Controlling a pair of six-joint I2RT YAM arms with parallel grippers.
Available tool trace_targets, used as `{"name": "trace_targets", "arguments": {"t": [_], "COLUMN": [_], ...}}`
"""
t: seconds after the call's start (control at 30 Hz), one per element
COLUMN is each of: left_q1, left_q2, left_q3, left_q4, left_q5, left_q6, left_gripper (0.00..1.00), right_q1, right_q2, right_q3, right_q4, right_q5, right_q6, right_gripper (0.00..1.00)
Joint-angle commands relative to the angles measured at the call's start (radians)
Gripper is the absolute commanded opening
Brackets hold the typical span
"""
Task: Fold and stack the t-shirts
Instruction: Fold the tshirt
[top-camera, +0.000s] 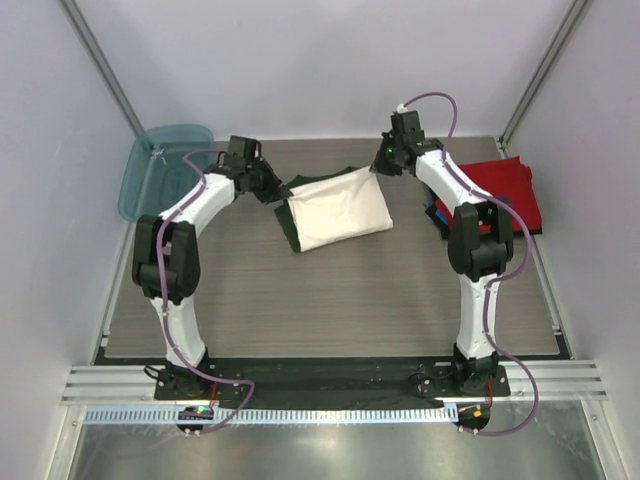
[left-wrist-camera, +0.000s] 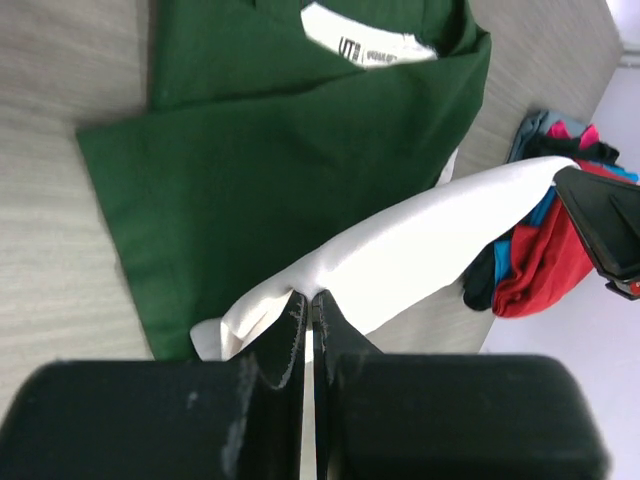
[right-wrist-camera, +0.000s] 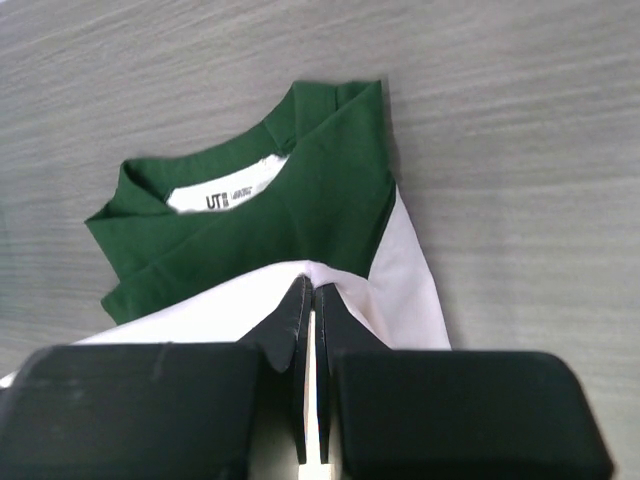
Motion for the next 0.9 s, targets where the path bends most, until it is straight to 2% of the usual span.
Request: {"name": "trace_targets", "arguments": {"t": [0.0, 0.5, 0.63, 0.67, 0.7, 0.73, 0.77, 0.83, 0.87], "left_q1": [0.025, 0.076, 0.082, 0.086, 0.086, 0.086, 0.085, 0.088, 0.088], "left_q2": [0.058, 0.207, 0.273, 0.295, 0.324, 0.332, 0.335, 0.326, 0.316], "left_q3": [0.073, 0.228, 0.311, 0.332, 0.354, 0.378, 0.386, 0.394, 0.394], "left_q4": [0.018, 0.013, 0.015, 0.015, 0.013, 0.012, 0.016, 0.015, 0.015], "left_q5": [0.019, 0.009, 0.006, 0.016, 0.019, -0.011, -0.029, -0.069, -0.073], "left_q6": [0.016, -0.003, 0.005, 0.008, 0.017, 0.035, 0.048, 0.065, 0.09], "left_gripper": [0.0, 0.0, 0.01, 0.19, 0.36, 0.49, 0.61, 0.74, 0.77], "right_q1": [-0.024, -0.052, -0.058, -0.058, -0.058, -0.059, -0.058, -0.058, -0.058], "right_q2": [0.041, 0.225, 0.262, 0.277, 0.286, 0.297, 0.302, 0.279, 0.254], "right_q3": [0.092, 0.248, 0.264, 0.267, 0.285, 0.297, 0.319, 0.302, 0.258], "right_q4": [0.061, 0.182, 0.234, 0.248, 0.262, 0.264, 0.255, 0.253, 0.253], "right_q5": [-0.012, -0.122, -0.13, -0.136, -0.136, -0.148, -0.153, -0.138, -0.129], "right_q6": [-0.002, 0.027, 0.056, 0.057, 0.063, 0.063, 0.061, 0.038, 0.026], "right_gripper": [0.01, 0.01, 0.05, 0.29, 0.46, 0.56, 0.78, 0.81, 0.82]}}
